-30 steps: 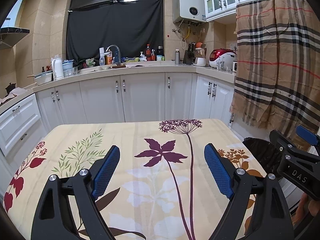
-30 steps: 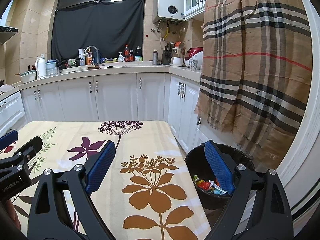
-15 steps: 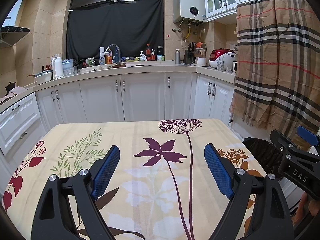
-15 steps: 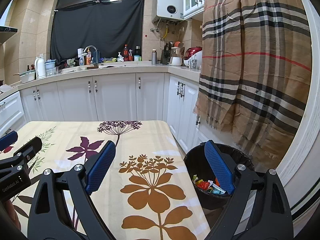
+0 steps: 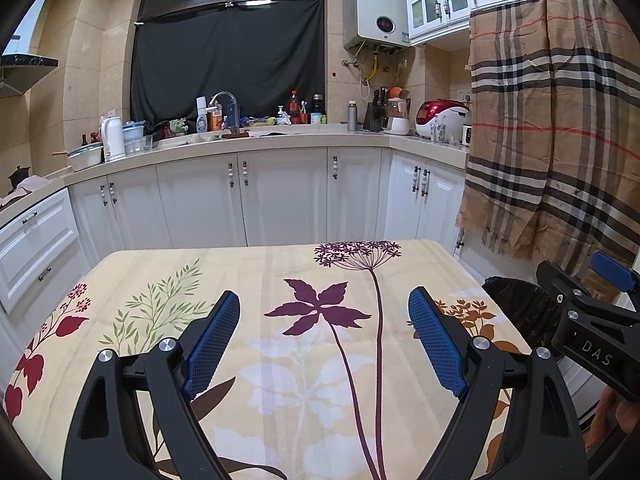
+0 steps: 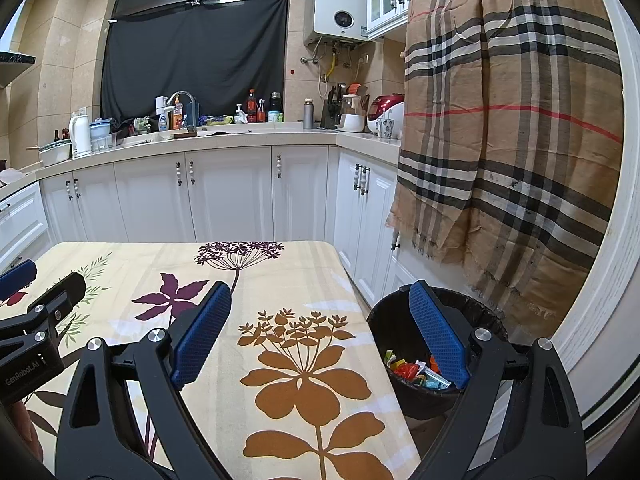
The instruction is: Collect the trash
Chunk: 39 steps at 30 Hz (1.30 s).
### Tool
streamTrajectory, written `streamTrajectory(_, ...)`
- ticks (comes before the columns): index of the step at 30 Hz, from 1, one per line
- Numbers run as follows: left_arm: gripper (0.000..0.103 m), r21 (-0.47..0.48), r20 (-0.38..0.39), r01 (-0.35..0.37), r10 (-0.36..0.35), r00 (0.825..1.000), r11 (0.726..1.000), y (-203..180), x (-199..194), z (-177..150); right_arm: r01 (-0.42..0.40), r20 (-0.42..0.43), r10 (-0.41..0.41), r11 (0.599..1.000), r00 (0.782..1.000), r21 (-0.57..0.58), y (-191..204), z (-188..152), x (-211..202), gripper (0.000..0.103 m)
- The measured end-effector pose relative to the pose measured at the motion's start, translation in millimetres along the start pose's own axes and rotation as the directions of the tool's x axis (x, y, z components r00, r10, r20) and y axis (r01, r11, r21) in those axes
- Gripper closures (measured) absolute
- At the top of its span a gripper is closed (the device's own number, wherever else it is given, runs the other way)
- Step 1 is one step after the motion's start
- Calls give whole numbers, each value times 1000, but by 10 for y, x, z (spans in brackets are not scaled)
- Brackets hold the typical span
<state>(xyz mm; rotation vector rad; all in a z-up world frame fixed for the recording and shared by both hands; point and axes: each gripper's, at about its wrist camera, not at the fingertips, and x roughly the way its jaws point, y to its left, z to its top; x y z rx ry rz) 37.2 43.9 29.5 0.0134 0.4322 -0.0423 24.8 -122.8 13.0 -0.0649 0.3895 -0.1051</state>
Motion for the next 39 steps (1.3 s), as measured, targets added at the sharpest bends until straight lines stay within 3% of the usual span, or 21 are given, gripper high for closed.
streamTrajectory(14, 19, 9, -6, 4, -4, 1000, 1000, -8, 20, -16, -1, -1, 1, 1000, 1000, 0, 0, -3, 2, 15)
streamTrajectory(24, 15, -11, -27, 72, -72, 997, 997, 3, 62, -38, 0, -2, 0, 1000, 1000, -2, 11, -1, 3, 15)
streamTrajectory(28, 11, -22, -20, -20, 19, 1000, 1000, 2, 62, -33, -1, -2, 1, 1000, 1000, -2, 0, -4, 5, 15)
streamTrajectory(31, 11, -10, -5, -1, 1, 1000, 1000, 4, 42, -9, -1, -3, 1, 1000, 1000, -2, 6, -4, 7, 15)
streamTrajectory(34, 11, 12, 5, -49, 49, 999, 999, 16, 55, -3, -6, -3, 6, 1000, 1000, -6, -1, -10, 4, 15)
streamTrajectory(39, 11, 28, -47, -128, 130, 990, 991, 218, 210, -30, -22, -15, 21, 999, 1000, -24, 34, -6, 53, 15)
